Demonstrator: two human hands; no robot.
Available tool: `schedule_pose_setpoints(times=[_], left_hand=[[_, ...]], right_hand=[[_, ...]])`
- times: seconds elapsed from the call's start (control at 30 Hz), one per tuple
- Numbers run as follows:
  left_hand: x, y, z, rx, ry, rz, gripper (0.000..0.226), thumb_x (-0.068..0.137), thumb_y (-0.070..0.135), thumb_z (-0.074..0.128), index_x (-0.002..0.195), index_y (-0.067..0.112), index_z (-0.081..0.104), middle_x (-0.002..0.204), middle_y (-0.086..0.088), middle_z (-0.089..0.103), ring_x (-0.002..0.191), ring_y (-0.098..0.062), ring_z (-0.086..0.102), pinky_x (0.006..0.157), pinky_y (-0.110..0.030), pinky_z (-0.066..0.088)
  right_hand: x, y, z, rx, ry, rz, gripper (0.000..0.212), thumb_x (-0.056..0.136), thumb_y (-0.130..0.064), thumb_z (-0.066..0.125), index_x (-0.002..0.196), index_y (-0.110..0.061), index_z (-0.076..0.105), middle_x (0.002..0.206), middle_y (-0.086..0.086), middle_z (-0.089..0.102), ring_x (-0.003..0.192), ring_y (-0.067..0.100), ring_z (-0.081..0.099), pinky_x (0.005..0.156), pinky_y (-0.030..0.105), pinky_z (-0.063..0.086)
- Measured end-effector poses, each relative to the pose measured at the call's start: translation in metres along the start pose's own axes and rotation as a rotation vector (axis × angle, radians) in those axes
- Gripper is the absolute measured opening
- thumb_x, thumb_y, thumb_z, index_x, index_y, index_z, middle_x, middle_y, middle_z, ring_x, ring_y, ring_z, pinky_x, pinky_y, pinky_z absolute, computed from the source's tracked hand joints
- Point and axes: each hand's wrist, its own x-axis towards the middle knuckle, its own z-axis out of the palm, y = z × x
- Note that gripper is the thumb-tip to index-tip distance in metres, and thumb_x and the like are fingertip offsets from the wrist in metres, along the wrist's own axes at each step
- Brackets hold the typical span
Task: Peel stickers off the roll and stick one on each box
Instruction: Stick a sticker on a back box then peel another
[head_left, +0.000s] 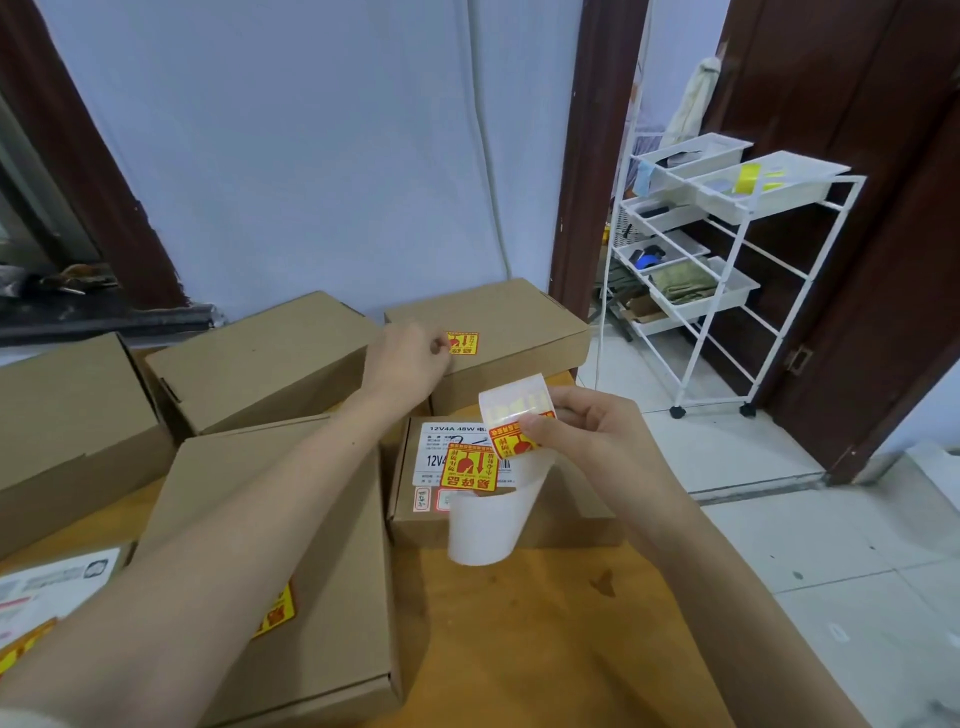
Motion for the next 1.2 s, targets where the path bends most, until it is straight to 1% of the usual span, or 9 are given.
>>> schedule_pose_setpoints(times=[0.1,0.17,0.27,0.4,0.5,0.6,0.77,0.87,1.2], left_hand=[[0.002,0.005,-0.002,0.121,-0.034,0.081,0.022,0.091,0.024,0.049,0.083,0.013,0.066,0.084,0.002,0.058,0.085,-0.023,0.058,0.058,-0.028,0.035],[-0.001,0.010,-0.003,0.159,-0.128,0.110,0.028,0.092,0.034,0.046,0.092,0.013,0.064,0.080,-0.003,0.062,0.075,-0.023,0.059,0.053,-0.028,0.037],[-0.004,0.013,-0.006,0.222,-0.314,0.128,0.045,0.097,0.047,0.033,0.127,0.023,0.056,0.126,-0.005,0.061,0.112,-0.029,0.054,0.085,-0.043,0.047],[-0.021,0.020,-0.025,0.103,-0.440,0.064,0.047,0.101,0.048,0.024,0.143,0.033,0.039,0.157,-0.001,0.029,0.142,-0.031,0.026,0.110,-0.046,0.024],[-0.058,0.043,-0.060,-0.372,-0.215,0.050,0.038,0.103,0.034,0.032,0.131,0.023,0.055,0.138,0.002,0.052,0.128,-0.014,0.045,0.097,-0.026,0.032],[-0.106,0.065,-0.097,-0.628,-0.120,0.081,0.030,0.099,0.038,0.042,0.117,0.027,0.063,0.119,0.013,0.062,0.106,0.004,0.054,0.089,-0.022,0.041],[-0.168,0.074,-0.126,-0.420,-0.181,0.356,0.046,0.081,0.038,0.068,0.124,0.032,0.057,0.127,0.015,0.053,0.121,-0.005,0.046,0.102,-0.034,0.040],[-0.188,0.072,-0.133,-0.412,-0.194,0.336,0.053,0.079,0.033,0.073,0.128,0.039,0.053,0.126,0.017,0.052,0.120,-0.006,0.045,0.100,-0.037,0.043],[-0.218,0.061,-0.151,-0.691,-0.243,0.121,0.035,0.092,0.032,0.061,0.127,0.033,0.056,0.124,0.007,0.063,0.108,-0.003,0.061,0.089,-0.023,0.054]], right_hand=[[-0.001,0.001,0.000,0.011,0.002,0.002,0.024,0.089,-0.018,0.065,0.113,-0.015,0.070,0.101,0.000,0.078,0.090,0.008,0.074,0.076,0.018,0.059],[-0.003,0.001,0.000,0.028,0.001,-0.001,0.020,0.089,-0.016,0.065,0.108,-0.016,0.070,0.096,-0.003,0.079,0.085,0.005,0.075,0.070,0.013,0.058],[-0.008,0.000,-0.001,0.053,-0.001,-0.003,0.019,0.089,-0.013,0.065,0.108,-0.014,0.071,0.094,-0.003,0.079,0.083,0.004,0.075,0.067,0.011,0.057],[-0.019,-0.006,-0.002,0.106,0.018,-0.004,0.021,0.090,-0.014,0.064,0.108,-0.007,0.071,0.095,0.005,0.079,0.080,0.005,0.074,0.063,0.010,0.054],[-0.029,-0.010,0.000,0.067,0.047,-0.021,0.016,0.090,-0.022,0.064,0.090,-0.009,0.074,0.081,-0.001,0.077,0.072,0.000,0.070,0.062,0.011,0.050],[-0.042,-0.015,0.006,0.032,0.065,-0.010,0.022,0.089,-0.027,0.064,0.083,-0.009,0.075,0.076,-0.003,0.075,0.067,-0.001,0.067,0.060,0.010,0.048],[-0.069,-0.028,0.019,0.098,0.053,-0.050,0.024,0.091,-0.024,0.063,0.082,-0.005,0.074,0.060,-0.010,0.069,0.052,-0.006,0.060,0.050,0.005,0.043],[-0.082,-0.032,0.026,0.067,0.035,-0.054,0.027,0.091,-0.029,0.061,0.085,-0.007,0.076,0.056,-0.014,0.067,0.049,-0.010,0.056,0.048,0.002,0.040],[-0.120,-0.043,0.025,-0.027,-0.208,-0.091,0.025,0.090,-0.018,0.064,0.112,-0.010,0.071,0.103,0.008,0.077,0.092,0.014,0.072,0.078,0.020,0.053]])
